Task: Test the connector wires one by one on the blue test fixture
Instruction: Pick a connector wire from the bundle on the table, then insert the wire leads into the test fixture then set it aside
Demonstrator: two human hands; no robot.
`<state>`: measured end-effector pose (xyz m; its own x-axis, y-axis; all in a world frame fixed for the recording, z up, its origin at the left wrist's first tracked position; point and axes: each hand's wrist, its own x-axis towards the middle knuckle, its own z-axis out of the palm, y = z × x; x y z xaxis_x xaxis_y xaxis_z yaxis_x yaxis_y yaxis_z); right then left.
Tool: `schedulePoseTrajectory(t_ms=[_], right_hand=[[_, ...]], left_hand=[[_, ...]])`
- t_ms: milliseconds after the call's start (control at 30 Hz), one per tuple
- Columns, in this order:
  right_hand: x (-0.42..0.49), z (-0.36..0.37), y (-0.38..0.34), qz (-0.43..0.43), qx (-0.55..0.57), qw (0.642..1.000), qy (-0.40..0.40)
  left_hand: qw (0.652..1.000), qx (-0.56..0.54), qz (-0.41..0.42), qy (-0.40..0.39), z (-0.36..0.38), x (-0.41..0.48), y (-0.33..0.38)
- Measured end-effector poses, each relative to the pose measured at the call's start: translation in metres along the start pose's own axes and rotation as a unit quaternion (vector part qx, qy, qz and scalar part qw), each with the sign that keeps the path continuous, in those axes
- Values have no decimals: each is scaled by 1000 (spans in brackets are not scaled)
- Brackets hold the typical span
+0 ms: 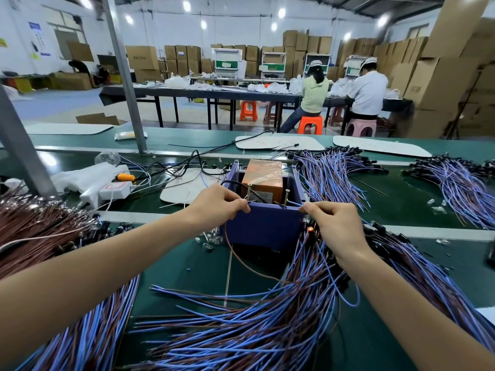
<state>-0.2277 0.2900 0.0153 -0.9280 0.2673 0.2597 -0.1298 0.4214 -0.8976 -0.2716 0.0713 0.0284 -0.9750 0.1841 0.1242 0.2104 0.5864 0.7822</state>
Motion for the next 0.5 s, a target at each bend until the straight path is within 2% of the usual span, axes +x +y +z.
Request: schedulePoseTrajectory(t_ms=[200,267,300,333,367,400,433,467,500], right_hand=[[-6,-1,-4,-2,5,1000,-6],[-14,0,-8,-41,-4,998,-36],[-19,1,-11,-65,-31,993,-95],[-26,2,-16,-79,-72,974,-202],[-33,5,-20,-75,-111,933,-334],[-39,8,-24,-64,-139,878,-454],[-44,12,-25,-57,-156,830,-532],[-47,15,-25,-60,-170,802,-569],[-49,18,-26,-69,-186,791,-579]], left_hand=[[999,-9,29,-19,-2,-9,-5],[996,-21,51,-72,-6,-20,-13],[987,-8,68,-143,-10,-28,-19],[967,28,80,-242,-15,-35,-25],[931,70,75,-350,-22,-43,-33],[883,109,52,-453,-30,-48,-42],[833,142,11,-534,-42,-52,-51],[792,166,-26,-587,-55,-55,-58],[768,177,-48,-613,-70,-56,-61]])
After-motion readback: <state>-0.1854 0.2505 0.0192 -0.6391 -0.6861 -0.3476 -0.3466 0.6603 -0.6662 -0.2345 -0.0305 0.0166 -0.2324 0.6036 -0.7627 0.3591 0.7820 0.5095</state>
